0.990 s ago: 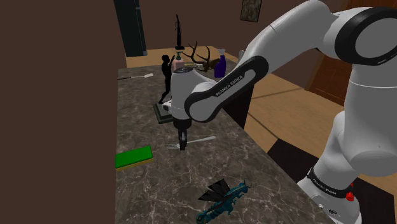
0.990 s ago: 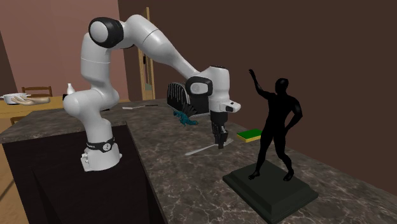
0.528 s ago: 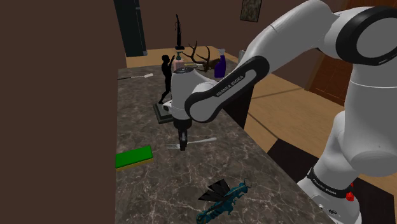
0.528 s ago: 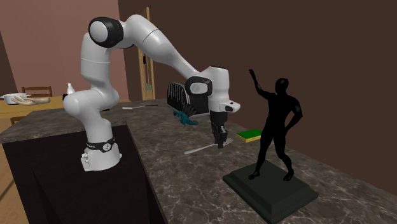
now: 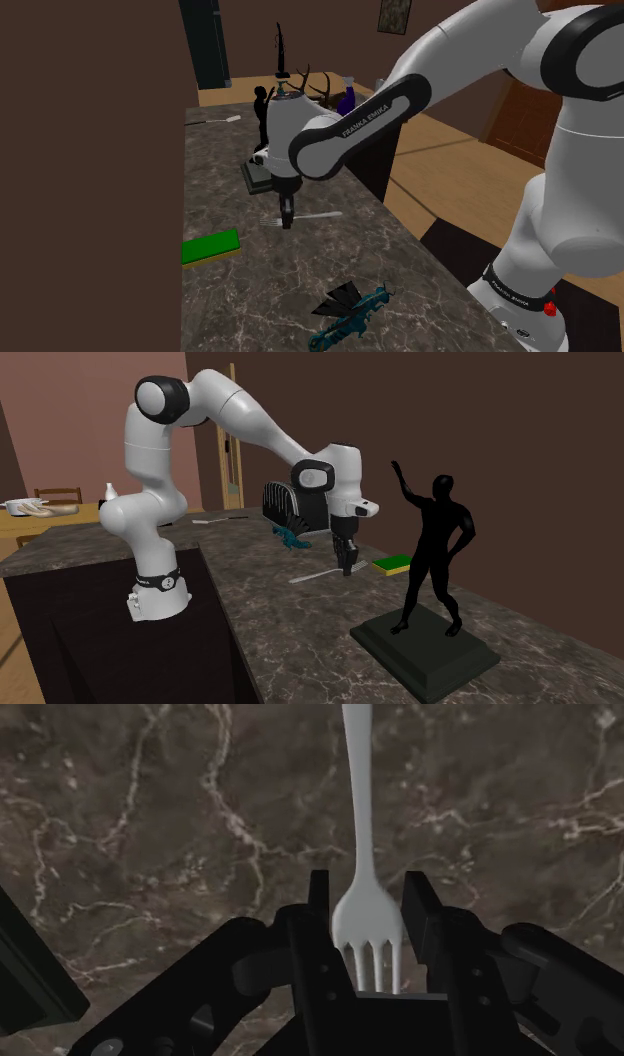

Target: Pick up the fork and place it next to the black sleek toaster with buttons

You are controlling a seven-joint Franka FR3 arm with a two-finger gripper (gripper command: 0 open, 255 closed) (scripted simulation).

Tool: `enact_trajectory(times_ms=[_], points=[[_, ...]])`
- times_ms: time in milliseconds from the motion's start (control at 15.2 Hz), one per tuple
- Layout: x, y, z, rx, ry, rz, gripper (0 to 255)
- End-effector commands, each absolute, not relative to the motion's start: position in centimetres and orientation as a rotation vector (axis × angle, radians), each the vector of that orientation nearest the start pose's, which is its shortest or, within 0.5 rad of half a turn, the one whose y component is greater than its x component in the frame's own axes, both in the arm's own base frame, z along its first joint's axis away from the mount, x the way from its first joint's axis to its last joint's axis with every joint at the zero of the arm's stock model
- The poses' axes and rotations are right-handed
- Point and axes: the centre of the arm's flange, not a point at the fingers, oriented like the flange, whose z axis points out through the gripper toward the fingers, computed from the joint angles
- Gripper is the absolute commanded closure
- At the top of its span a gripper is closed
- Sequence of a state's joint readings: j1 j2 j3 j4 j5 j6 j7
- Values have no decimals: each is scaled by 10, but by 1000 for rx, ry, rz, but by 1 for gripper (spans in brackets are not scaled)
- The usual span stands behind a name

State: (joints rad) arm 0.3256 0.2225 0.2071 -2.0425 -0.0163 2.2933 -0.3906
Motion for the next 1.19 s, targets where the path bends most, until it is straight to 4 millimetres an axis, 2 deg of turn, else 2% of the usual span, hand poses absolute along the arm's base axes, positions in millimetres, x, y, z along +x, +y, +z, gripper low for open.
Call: enact_trajectory(times_ms=[0,1122], points=[[509,296,349,-2777,-1390,-47,255],[509,296,438,-2777,-1390,-47,255]])
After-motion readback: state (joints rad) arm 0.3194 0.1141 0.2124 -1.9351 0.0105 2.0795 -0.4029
